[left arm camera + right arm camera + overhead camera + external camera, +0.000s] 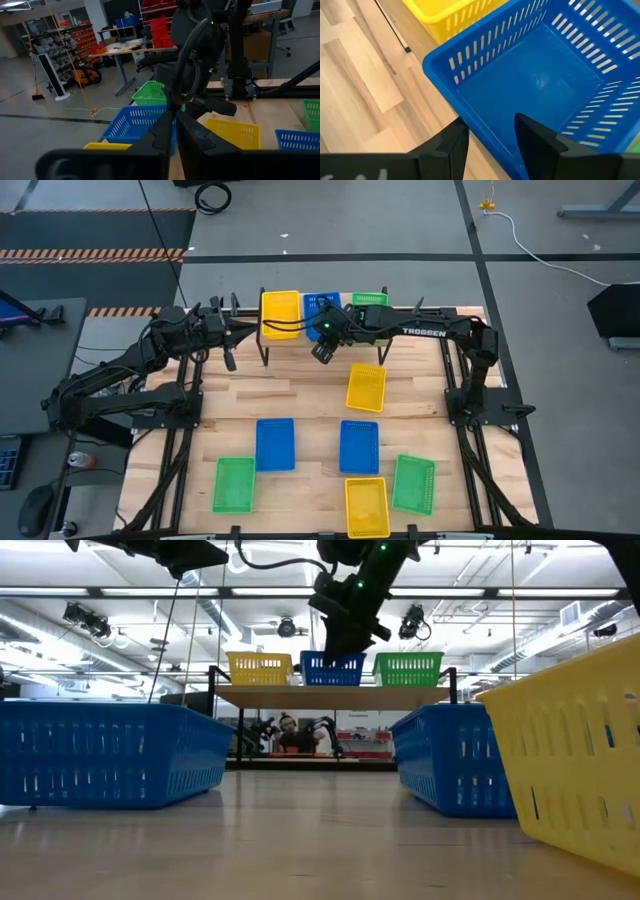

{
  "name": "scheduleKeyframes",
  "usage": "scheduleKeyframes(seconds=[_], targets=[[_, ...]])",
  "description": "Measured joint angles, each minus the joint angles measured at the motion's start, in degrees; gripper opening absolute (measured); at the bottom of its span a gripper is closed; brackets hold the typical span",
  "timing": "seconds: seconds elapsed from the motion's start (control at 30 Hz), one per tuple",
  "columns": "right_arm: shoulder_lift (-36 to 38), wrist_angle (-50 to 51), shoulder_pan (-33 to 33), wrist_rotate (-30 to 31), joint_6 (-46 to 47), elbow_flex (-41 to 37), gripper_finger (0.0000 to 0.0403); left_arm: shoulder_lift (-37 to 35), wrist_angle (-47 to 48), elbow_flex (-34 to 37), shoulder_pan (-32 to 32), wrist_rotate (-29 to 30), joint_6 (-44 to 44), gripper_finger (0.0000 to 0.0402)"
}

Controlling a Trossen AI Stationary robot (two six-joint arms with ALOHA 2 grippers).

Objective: Stack baskets on shelf by color
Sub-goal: Adjust the blue basket on the shelf

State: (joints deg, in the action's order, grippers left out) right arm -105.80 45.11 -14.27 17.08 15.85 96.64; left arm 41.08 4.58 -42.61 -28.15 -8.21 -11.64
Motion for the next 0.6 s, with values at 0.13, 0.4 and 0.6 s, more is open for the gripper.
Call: scheduleKeyframes(seconds=[0.13, 0.4, 0.6], targets=[[0.00, 0.16, 0.36, 1.26, 1.77, 0.00, 0.0165, 0.00, -0.02, 0.00, 0.00, 0.00, -0.04, 0.0029], [0.00, -0.07, 1.08, 2.97, 1.54, -0.02, 0.0165, 0.00, -0.02, 0.00, -0.01, 0.00, -0.04, 0.0033], [0.00, -1.22, 1.13, 3.14, 0.63, -0.02, 0.0165, 0.00, -0.02, 0.00, -0.02, 0.00, -0.04, 0.0029]])
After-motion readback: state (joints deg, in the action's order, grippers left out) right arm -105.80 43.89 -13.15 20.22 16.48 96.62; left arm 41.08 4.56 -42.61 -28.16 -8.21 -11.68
